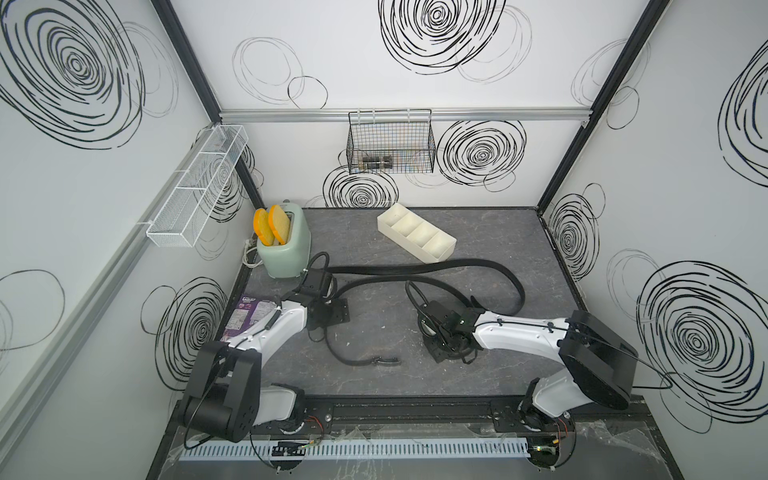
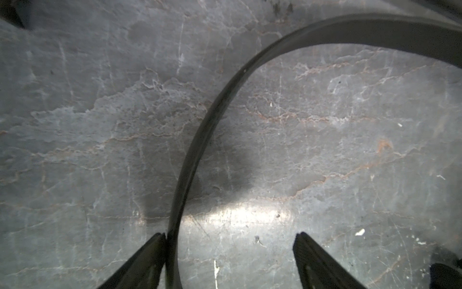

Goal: Place the belts into the storage roll
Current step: Roll the belt at the center of the board.

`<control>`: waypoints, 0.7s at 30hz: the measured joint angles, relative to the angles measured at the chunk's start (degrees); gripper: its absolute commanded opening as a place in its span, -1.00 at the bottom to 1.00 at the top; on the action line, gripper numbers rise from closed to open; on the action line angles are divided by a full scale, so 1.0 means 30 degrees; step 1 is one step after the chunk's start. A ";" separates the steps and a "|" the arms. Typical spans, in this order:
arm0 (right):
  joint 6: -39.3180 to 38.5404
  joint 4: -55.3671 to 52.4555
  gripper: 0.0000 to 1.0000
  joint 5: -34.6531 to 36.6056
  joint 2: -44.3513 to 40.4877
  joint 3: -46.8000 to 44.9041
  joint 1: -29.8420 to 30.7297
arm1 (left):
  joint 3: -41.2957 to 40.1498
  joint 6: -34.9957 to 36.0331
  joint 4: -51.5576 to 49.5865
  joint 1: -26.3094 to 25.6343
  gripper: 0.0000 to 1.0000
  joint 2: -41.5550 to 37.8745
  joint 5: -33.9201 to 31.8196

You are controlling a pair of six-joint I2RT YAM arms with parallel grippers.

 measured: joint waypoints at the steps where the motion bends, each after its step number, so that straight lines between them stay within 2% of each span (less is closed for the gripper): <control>1: 0.0124 0.0168 -0.25 0.0102 0.0095 0.0058 -0.0036 | 0.0000 0.0000 0.0000 0.0000 0.72 0.0000 -0.0022; 5: 0.1166 0.0743 -0.65 0.0255 0.0685 0.0576 -0.0772 | 0.0000 0.0000 0.0000 0.0000 0.69 0.0000 -0.0168; 9: 0.3417 0.1778 -0.76 0.0306 0.1260 0.1217 -0.2106 | 0.0000 0.0044 0.0000 0.0000 0.55 0.0015 -0.0233; 12: 0.6295 0.3570 -0.78 0.0386 0.1304 0.1421 -0.3067 | 0.0000 0.0073 0.0000 -0.0029 0.25 0.0153 -0.0240; 14: 0.8451 0.4954 -0.78 0.0707 0.1341 0.1472 -0.3483 | 0.0000 0.0109 0.0000 -0.0189 -0.05 0.0255 -0.0233; 17: 1.1613 0.6798 -0.76 0.1202 0.1829 0.1945 -0.3628 | 0.0000 0.0073 -0.0007 -0.0699 -0.34 0.0291 -0.0204; 21: 1.5708 0.9457 -0.76 0.1727 0.3089 0.2841 -0.3606 | -0.0109 -0.0175 0.0080 -0.1617 -0.55 0.0321 -0.0066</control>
